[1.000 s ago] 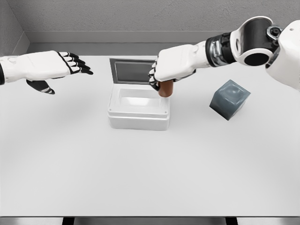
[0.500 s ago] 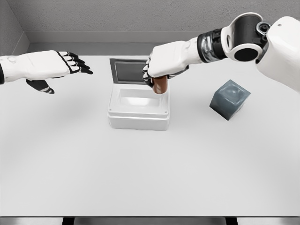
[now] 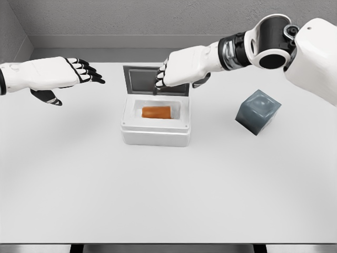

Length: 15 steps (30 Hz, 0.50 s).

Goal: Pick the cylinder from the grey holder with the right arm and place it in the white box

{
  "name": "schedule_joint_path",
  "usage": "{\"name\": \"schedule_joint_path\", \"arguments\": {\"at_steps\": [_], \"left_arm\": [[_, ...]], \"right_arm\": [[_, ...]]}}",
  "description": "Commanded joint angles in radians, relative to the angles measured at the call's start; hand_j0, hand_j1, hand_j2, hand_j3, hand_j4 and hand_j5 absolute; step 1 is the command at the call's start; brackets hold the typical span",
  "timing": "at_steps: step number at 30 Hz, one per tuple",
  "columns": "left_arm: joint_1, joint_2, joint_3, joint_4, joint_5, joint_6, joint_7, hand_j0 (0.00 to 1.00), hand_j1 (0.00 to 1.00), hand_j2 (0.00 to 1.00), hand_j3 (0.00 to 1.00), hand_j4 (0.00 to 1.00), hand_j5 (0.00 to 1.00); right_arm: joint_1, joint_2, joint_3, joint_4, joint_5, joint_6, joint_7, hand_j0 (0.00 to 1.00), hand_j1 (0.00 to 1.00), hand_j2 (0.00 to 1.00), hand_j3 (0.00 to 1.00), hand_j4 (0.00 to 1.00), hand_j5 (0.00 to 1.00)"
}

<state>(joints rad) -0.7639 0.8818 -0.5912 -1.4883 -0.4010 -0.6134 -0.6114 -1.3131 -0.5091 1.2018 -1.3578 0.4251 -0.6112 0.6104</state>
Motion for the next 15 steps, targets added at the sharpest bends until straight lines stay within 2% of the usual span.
{"name": "schedule_joint_path", "arguments": {"at_steps": [1, 3, 6, 8, 10, 11, 13, 15], "left_arm": [[0.0, -0.001, 0.001, 0.002, 0.004, 0.003, 0.001, 1.0, 1.0, 1.0, 1.0, 1.0, 1.0], [0.0, -0.004, 0.001, 0.002, 0.004, 0.003, 0.001, 1.0, 1.0, 1.0, 1.0, 1.0, 1.0], [-0.015, -0.035, 0.002, 0.003, 0.002, 0.003, 0.001, 1.0, 1.0, 1.0, 1.0, 1.0, 1.0], [-0.047, -0.063, 0.001, 0.003, -0.019, 0.003, 0.001, 1.0, 1.0, 1.0, 1.0, 1.0, 1.0], [-0.087, -0.092, 0.001, 0.005, -0.025, 0.003, 0.001, 1.0, 1.0, 1.0, 1.0, 1.0, 1.0], [-0.101, -0.098, -0.004, 0.005, -0.035, 0.003, 0.001, 1.0, 1.0, 1.0, 1.0, 1.0, 1.0], [-0.123, -0.153, -0.007, 0.039, -0.078, 0.003, 0.001, 1.0, 1.0, 1.0, 1.0, 1.0, 1.0], [-0.14, -0.193, -0.009, 0.054, -0.125, 0.003, 0.001, 1.0, 1.0, 1.0, 1.0, 1.0, 1.0]], "right_arm": [[0.0, -0.011, -0.002, -0.029, 0.0, 0.0, 0.0, 0.96, 0.96, 0.96, 0.96, 0.96, 0.96], [0.003, -0.068, -0.015, -0.101, -0.005, 0.0, 0.0, 0.96, 0.96, 0.96, 0.96, 0.96, 0.96], [0.014, -0.195, -0.059, -0.237, -0.043, 0.0, 0.0, 0.96, 0.96, 0.96, 0.96, 0.96, 0.96], [0.017, -0.284, -0.068, -0.305, -0.092, 0.0, 0.0, 0.96, 0.96, 0.96, 0.96, 0.96, 0.96], [0.032, -0.367, -0.085, -0.342, -0.166, 0.0, 0.0, 0.97, 0.97, 0.97, 0.97, 0.97, 0.97], [0.046, -0.422, -0.136, -0.363, -0.221, 0.0, 0.0, 0.98, 0.98, 0.98, 0.98, 0.98, 0.98], [0.141, -0.516, -0.272, -0.4, -0.304, 0.0, 0.0, 0.98, 0.98, 0.98, 0.98, 0.98, 0.98], [0.216, -0.54, -0.381, -0.4, -0.405, 0.0, 0.0, 0.99, 0.99, 0.99, 0.99, 0.99, 0.99]]}}
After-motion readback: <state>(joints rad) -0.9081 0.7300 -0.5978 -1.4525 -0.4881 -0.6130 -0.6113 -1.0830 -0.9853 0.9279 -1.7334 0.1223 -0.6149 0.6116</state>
